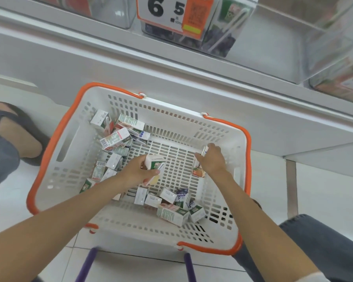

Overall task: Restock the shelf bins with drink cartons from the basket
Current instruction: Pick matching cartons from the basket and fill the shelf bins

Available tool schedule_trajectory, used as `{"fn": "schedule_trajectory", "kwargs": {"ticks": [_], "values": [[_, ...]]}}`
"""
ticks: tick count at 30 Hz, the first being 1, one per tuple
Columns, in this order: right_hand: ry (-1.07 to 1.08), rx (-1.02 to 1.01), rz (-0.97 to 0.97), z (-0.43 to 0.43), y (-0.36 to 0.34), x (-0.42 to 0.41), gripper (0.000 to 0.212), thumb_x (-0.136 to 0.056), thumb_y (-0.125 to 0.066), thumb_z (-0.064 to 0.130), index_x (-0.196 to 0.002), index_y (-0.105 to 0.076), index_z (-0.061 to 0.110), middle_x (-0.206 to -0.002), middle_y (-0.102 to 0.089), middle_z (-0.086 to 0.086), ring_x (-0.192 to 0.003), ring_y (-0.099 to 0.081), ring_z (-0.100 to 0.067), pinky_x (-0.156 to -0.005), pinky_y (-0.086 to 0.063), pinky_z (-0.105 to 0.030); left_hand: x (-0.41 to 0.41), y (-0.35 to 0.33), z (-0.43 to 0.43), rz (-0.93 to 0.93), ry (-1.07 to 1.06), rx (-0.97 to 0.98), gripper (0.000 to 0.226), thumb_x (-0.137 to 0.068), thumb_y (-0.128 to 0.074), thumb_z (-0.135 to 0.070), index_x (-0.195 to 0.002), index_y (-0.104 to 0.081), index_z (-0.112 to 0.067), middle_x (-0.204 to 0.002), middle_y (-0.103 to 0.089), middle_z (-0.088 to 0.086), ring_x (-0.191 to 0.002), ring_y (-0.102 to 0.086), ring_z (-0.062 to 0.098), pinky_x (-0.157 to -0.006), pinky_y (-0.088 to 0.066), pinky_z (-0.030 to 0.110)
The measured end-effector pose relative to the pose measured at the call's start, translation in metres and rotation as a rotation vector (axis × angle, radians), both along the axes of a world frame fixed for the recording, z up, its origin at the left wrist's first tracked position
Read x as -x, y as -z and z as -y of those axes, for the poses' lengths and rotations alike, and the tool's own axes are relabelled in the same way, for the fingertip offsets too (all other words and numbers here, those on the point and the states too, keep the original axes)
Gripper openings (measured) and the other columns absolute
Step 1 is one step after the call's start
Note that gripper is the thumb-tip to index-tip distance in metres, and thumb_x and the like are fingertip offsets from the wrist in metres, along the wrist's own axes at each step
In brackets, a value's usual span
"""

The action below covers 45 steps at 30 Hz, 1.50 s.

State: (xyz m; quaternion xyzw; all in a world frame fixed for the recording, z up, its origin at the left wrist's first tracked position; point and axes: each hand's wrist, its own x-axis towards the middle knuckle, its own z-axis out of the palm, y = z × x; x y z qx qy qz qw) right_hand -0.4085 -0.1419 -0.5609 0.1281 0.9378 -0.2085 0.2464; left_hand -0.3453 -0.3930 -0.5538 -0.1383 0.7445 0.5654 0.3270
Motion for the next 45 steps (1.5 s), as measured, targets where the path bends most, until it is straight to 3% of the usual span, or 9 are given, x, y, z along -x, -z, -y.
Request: {"fn": "schedule_trajectory", "kwargs": {"ticks": [5, 9, 13, 16, 29, 32, 36, 40, 45], "values": [[0.194, 0.024, 0.032, 0.004, 0.029, -0.012, 0.073, -0.092, -0.060, 0.011, -0.149, -0.014, 0.015, -0.134, -0.051, -0.019, -0.093, -0.061, -0.029, -0.067, -0.050, -0.037, 0.000, 0.000, 0.013, 0.031, -0.055, 0.039, 0.030, -0.086, -0.071, -0.018, -0.099, -0.056, 0.004, -0.061, -0.058, 0.012, -0.046, -0.055, 0.011, -0.052, -0.046, 0.020], [0.292, 0.683, 0.217, 0.013, -0.008, -0.014, 0.104, -0.077, -0.075, -0.008, -0.147, -0.014, 0.038, -0.123, -0.054, -0.010, -0.077, -0.069, -0.016, -0.058, -0.055, -0.027, 0.014, -0.016, 0.014, 0.069, -0.122, -0.047, 0.031, -0.088, -0.069, -0.024, -0.114, -0.059, -0.011, -0.087, -0.066, 0.012, -0.070, -0.062, 0.018, -0.060, -0.052, 0.029], [0.002, 0.856, 0.152, 0.032, -0.073, -0.011, 0.091, -0.076, -0.073, -0.011, -0.136, -0.034, 0.046, -0.127, -0.047, -0.005, -0.085, -0.070, -0.021, -0.068, -0.058, -0.030, 0.031, -0.055, 0.002, 0.052, -0.109, -0.153, 0.033, -0.087, -0.070, -0.029, -0.117, -0.059, -0.019, -0.104, -0.068, 0.010, -0.093, -0.068, 0.024, -0.072, -0.058, 0.036], [-0.059, 0.927, 0.030, 0.038, -0.132, -0.002, 0.075, -0.079, -0.072, -0.009, -0.130, -0.041, 0.036, -0.122, -0.052, -0.011, -0.088, -0.070, -0.019, -0.071, -0.059, -0.031, 0.042, -0.102, -0.004, -0.028, -0.133, -0.256, 0.034, -0.088, -0.069, -0.025, -0.120, -0.058, -0.021, -0.086, -0.071, -0.002, -0.074, -0.069, 0.014, -0.076, -0.059, 0.042], [-0.157, 0.640, -0.826, 0.006, -0.362, 0.060, 0.037, -0.089, -0.066, 0.004, -0.120, -0.051, 0.018, -0.107, -0.060, -0.006, -0.085, -0.060, -0.019, -0.074, -0.051, -0.028, 0.082, -0.296, 0.001, -0.456, -0.133, -0.323, 0.034, -0.087, -0.068, -0.010, -0.120, -0.059, -0.014, -0.105, -0.069, 0.005, -0.085, -0.067, 0.016, -0.072, -0.058, 0.035], [-0.077, 0.648, -0.809, -0.003, -0.370, 0.091, 0.031, -0.089, -0.059, -0.009, -0.115, -0.048, 0.006, -0.101, -0.058, -0.021, -0.076, -0.058, -0.029, -0.071, -0.052, -0.038, 0.088, -0.304, 0.010, -0.476, -0.137, -0.306, 0.039, -0.081, -0.072, 0.002, -0.113, -0.061, -0.015, -0.103, -0.069, 0.010, -0.083, -0.065, 0.023, -0.071, -0.051, 0.035], [-0.166, 0.412, -0.495, -0.001, -0.345, 0.122, 0.031, -0.091, -0.065, 0.007, -0.120, -0.056, 0.003, -0.107, -0.056, -0.005, -0.087, -0.056, -0.016, -0.064, -0.043, -0.007, 0.098, -0.303, 0.016, -0.488, -0.151, -0.267, 0.050, -0.074, -0.073, 0.011, -0.110, -0.062, -0.022, -0.108, -0.071, 0.010, -0.085, -0.066, 0.024, -0.071, -0.054, 0.037], [-0.243, 0.320, -0.076, 0.001, -0.342, 0.136, 0.036, -0.099, -0.052, 0.031, -0.133, -0.051, 0.018, -0.136, -0.047, 0.004, -0.130, -0.044, -0.016, -0.102, -0.044, -0.033, 0.104, -0.304, 0.016, -0.473, -0.138, -0.263, 0.059, -0.074, -0.073, 0.012, -0.120, -0.055, -0.022, -0.110, -0.071, 0.007, -0.090, -0.068, 0.023, -0.060, -0.056, 0.029], [-0.278, 0.511, -0.483, 0.004, -0.362, 0.105, 0.045, -0.093, -0.061, 0.040, -0.133, -0.054, 0.022, -0.132, -0.059, 0.005, -0.122, -0.056, -0.014, -0.099, -0.044, -0.029, 0.108, -0.319, -0.013, -0.536, -0.095, -0.237, 0.056, -0.074, -0.073, 0.013, -0.119, -0.054, -0.015, -0.106, -0.071, 0.012, -0.084, -0.065, 0.026, -0.063, -0.054, 0.034]]}}
